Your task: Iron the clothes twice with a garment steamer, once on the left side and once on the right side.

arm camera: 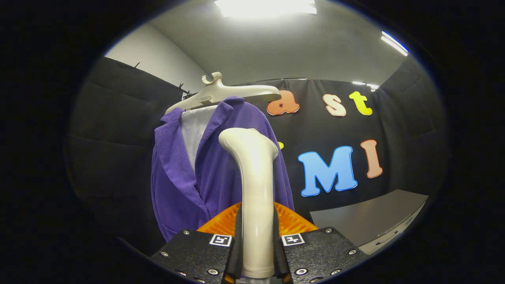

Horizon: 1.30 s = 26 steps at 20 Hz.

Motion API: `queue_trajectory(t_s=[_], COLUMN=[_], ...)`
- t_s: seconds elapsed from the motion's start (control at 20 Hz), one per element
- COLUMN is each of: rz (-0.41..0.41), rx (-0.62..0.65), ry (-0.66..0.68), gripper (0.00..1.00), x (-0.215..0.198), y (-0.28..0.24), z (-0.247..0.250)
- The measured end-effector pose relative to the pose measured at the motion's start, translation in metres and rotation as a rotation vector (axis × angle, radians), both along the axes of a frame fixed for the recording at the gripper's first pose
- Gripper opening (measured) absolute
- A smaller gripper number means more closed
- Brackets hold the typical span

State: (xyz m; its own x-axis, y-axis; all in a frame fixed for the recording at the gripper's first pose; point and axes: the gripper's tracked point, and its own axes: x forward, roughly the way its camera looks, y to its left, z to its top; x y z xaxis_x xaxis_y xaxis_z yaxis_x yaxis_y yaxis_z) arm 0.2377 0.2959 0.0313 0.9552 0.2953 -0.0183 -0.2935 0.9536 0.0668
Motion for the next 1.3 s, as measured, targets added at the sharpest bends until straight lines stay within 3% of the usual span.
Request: queue_trajectory(t_s=[0.55, 1.3], rz=[0.017, 0.067], rx=[-0.083, -0.148], ry=[0.043, 0.222], gripper=[0.32, 0.32], x=[-0.027, -0.076], y=[0.008, 0.009], z=[-0.052, -0.164])
